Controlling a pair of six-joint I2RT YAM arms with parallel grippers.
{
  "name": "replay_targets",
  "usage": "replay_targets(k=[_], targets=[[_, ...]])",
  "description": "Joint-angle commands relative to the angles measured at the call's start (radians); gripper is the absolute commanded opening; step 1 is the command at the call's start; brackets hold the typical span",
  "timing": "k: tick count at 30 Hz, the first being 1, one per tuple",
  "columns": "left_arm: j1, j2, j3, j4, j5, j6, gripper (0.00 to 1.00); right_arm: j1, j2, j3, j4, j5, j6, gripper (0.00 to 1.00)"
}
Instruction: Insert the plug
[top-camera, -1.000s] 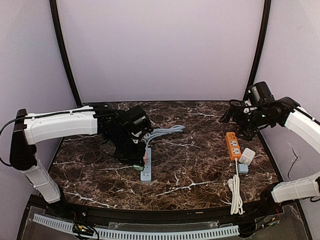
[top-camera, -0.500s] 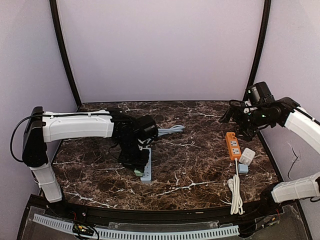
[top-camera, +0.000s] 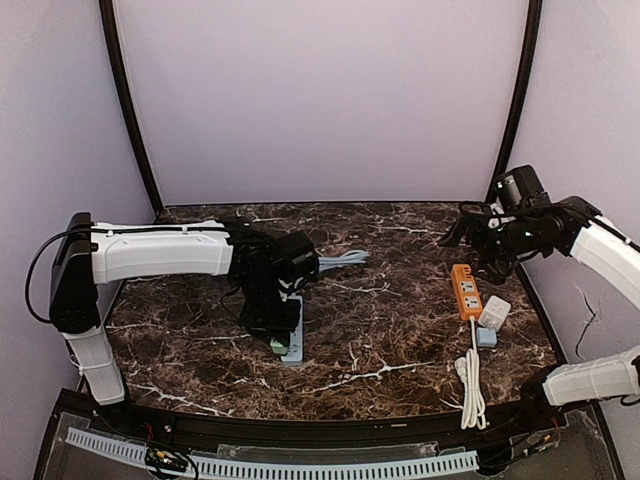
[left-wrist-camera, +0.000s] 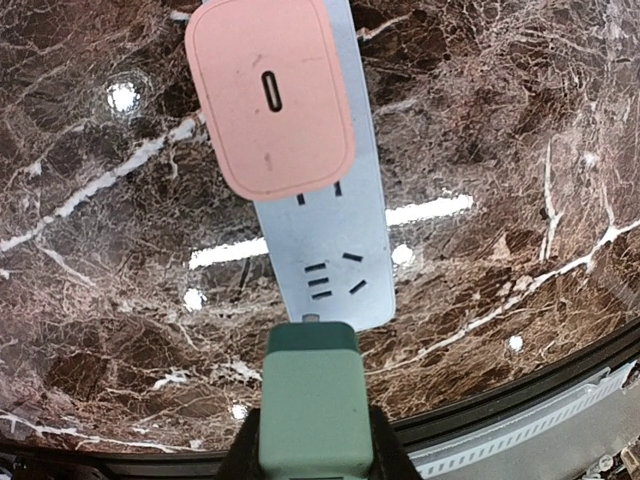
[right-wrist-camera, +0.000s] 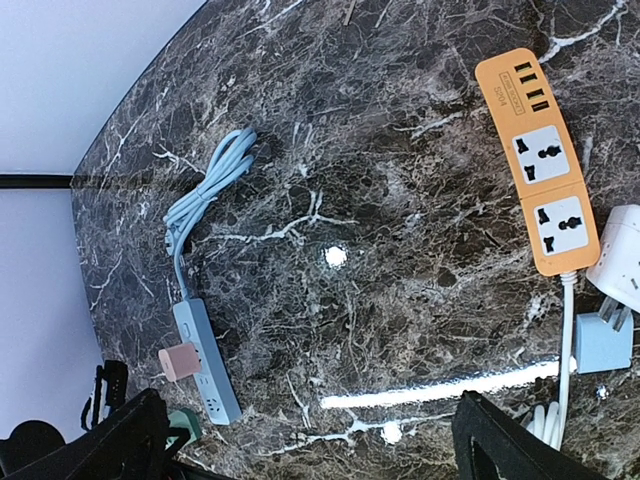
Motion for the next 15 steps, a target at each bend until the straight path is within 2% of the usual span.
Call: replay_targets(k=[1,15], targets=[[0.000,0.008,0.022,-0.025,0.002,-0.019,0.01,-0.005,-0.024,-0.024,-0.001,0.008,0.002,0.99],[0.021,0.044,0.044,-0.003,0.022,-0.014,0.01,-0.010,-0.016,-0.015,0.001,0.011,-0.012,0.99]])
